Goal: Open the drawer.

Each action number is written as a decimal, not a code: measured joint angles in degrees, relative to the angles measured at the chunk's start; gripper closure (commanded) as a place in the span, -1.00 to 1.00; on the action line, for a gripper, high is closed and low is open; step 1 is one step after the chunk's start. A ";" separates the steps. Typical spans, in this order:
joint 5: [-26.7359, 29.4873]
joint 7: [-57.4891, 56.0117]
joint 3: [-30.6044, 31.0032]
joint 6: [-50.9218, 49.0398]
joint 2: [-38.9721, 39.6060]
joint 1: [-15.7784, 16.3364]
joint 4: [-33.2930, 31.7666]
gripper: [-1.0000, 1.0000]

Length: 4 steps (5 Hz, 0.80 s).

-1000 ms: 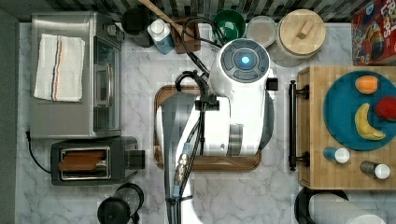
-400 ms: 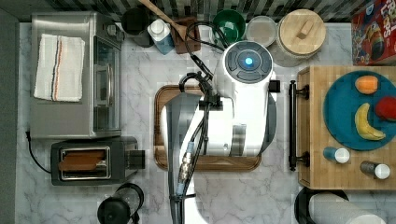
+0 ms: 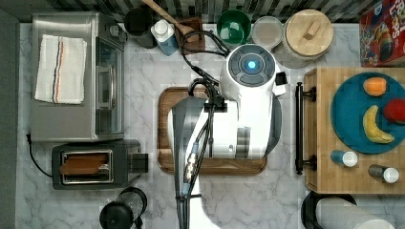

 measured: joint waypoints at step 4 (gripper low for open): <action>-8.50 -27.39 0.61 11.47 -0.47 -5.11 -9.46 -1.00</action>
